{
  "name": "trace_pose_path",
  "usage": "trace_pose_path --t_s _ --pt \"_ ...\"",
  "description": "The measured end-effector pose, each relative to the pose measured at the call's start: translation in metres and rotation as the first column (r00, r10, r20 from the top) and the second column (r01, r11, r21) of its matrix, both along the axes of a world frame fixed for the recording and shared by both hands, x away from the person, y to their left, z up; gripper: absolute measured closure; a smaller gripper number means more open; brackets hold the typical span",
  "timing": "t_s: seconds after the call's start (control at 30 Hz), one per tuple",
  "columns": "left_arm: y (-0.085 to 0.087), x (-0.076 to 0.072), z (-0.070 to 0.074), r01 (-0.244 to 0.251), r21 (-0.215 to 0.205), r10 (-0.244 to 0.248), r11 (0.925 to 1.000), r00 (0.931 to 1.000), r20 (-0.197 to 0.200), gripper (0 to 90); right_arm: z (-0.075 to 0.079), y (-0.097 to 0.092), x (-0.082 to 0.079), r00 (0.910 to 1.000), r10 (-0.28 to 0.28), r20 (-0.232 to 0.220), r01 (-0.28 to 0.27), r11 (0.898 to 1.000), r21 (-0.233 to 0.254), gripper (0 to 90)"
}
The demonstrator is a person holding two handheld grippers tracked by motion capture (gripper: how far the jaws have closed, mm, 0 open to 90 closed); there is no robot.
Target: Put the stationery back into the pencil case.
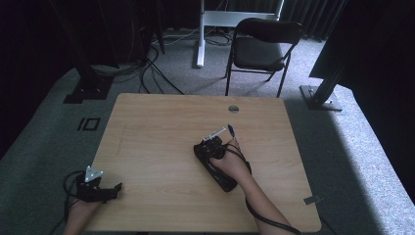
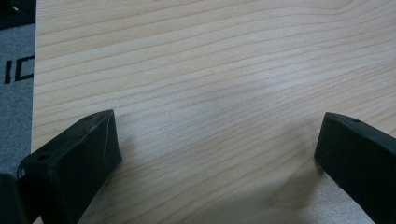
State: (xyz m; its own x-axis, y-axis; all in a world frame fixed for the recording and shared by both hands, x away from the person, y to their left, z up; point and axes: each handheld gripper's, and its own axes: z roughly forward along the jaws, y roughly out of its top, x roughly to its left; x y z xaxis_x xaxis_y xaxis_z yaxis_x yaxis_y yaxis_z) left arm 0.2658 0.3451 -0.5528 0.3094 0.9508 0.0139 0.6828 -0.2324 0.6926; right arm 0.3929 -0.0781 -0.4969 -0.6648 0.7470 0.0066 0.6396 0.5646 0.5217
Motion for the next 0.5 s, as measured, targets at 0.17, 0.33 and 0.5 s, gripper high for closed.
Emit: trace_pose_path --t_s 0.17,0.33,0.5 --pt "0.000 0.000 0.000 0.000 0.000 0.000 1.0000 1.0000 0.000 0.2 0.007 -0.003 -0.001 0.9998 0.004 0.019 -0.004 1.000 0.017 64.9" --pt "0.000 0.000 0.000 0.000 0.000 0.000 1.0000 1.0000 0.000 0.2 0.010 -0.005 -0.004 0.9992 0.014 0.038 -0.014 1.000 0.017 63.4" --pt "0.000 0.000 0.000 0.000 0.000 0.000 1.0000 1.0000 0.000 0.2 0.014 -0.010 -0.005 0.9985 0.019 0.051 -0.020 1.000 0.019 63.5"
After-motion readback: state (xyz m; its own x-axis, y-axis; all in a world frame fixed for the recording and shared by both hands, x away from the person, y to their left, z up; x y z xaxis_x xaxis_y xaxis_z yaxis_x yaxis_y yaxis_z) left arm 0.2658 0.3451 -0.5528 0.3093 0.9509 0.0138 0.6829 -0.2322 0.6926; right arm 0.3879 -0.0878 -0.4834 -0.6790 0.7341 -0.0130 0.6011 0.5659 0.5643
